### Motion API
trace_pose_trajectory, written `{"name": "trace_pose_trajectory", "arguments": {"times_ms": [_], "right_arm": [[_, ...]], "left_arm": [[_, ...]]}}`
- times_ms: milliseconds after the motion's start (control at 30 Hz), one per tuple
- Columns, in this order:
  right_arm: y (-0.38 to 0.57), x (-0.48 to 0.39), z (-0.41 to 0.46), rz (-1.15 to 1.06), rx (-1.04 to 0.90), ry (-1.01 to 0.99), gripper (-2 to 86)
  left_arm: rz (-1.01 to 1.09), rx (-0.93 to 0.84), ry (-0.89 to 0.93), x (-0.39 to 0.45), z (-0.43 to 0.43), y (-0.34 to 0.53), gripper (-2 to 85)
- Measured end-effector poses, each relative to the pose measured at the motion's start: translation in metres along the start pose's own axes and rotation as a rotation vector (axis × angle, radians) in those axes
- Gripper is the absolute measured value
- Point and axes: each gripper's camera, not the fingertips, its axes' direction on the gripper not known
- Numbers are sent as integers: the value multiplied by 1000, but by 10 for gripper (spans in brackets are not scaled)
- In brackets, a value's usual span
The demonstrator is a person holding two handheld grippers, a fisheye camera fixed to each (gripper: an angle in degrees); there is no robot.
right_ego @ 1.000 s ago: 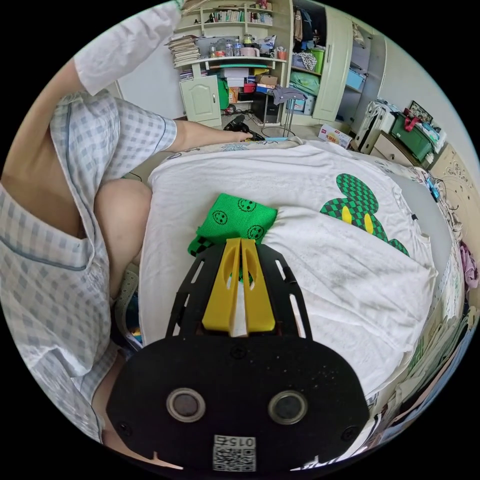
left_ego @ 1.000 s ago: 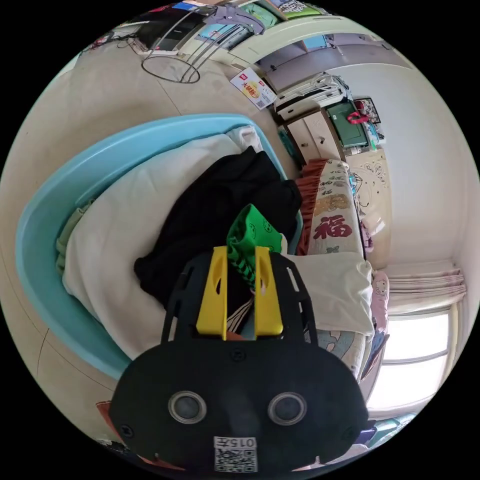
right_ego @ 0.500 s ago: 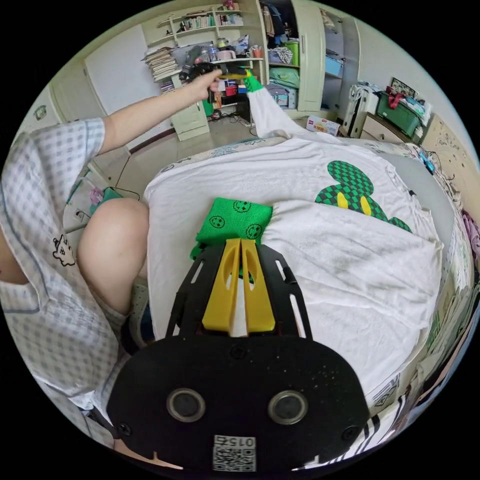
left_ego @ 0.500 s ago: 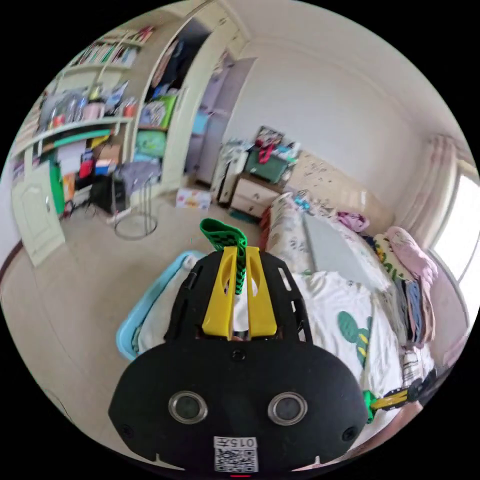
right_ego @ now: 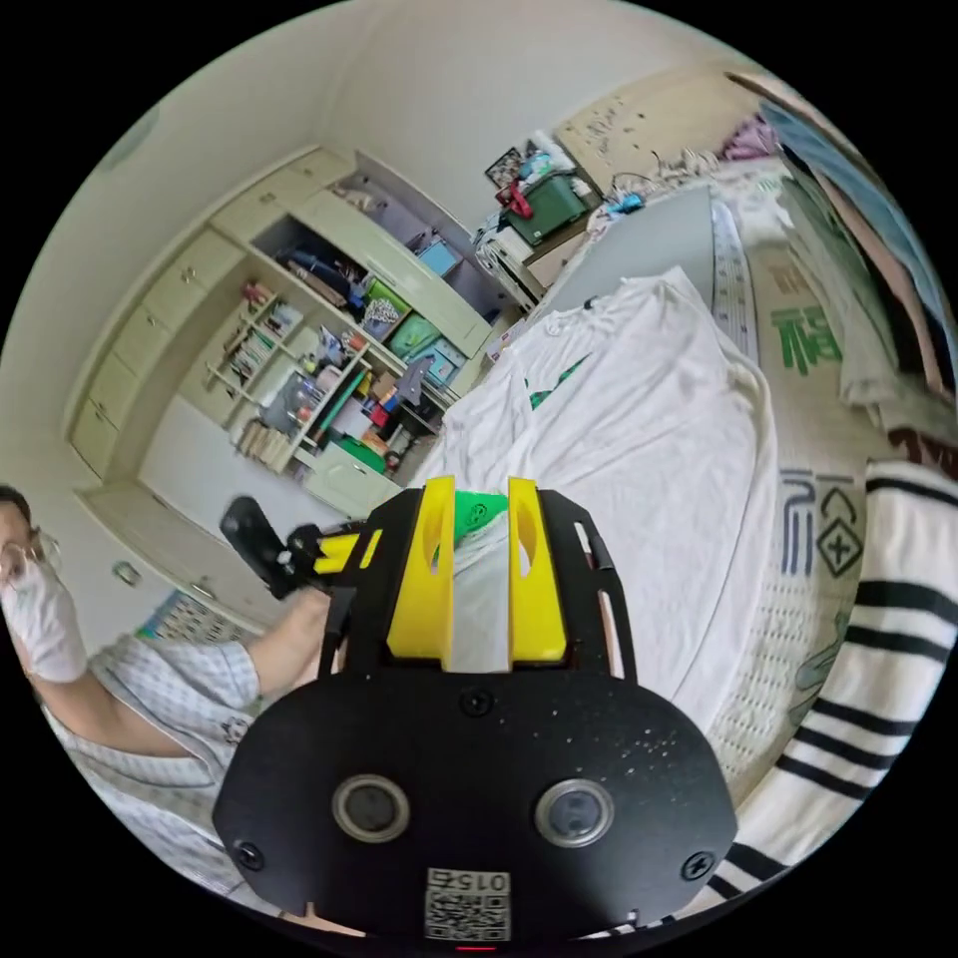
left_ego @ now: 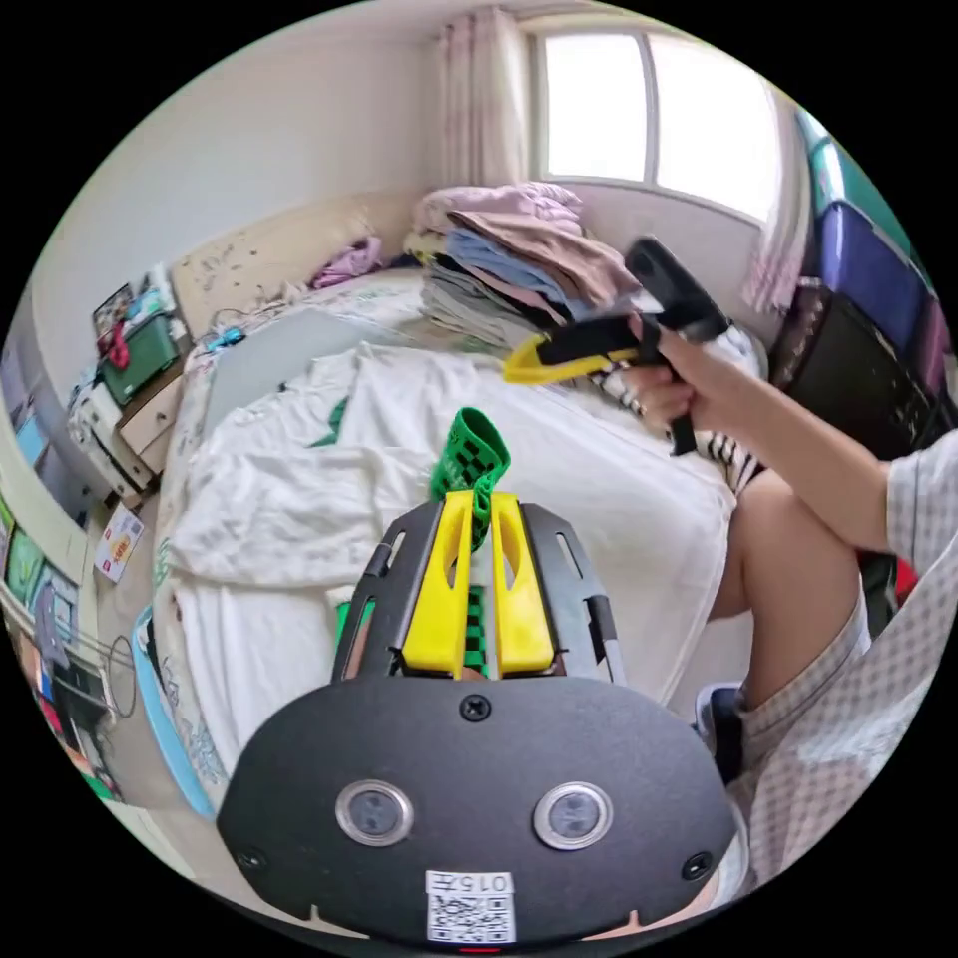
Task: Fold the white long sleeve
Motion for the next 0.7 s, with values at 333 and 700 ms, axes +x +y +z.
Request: {"name": "trace_pose_trajectory", "arguments": {"times_ms": [333,700], "right_arm": [[-11,4,7,7,-154,-58,126],[-13,-21,24,-113,-274,95,13]], "left_arm": [[97,7,-121,50,19,-49,15],[181,-70,-80,69,48,-68,39]]}}
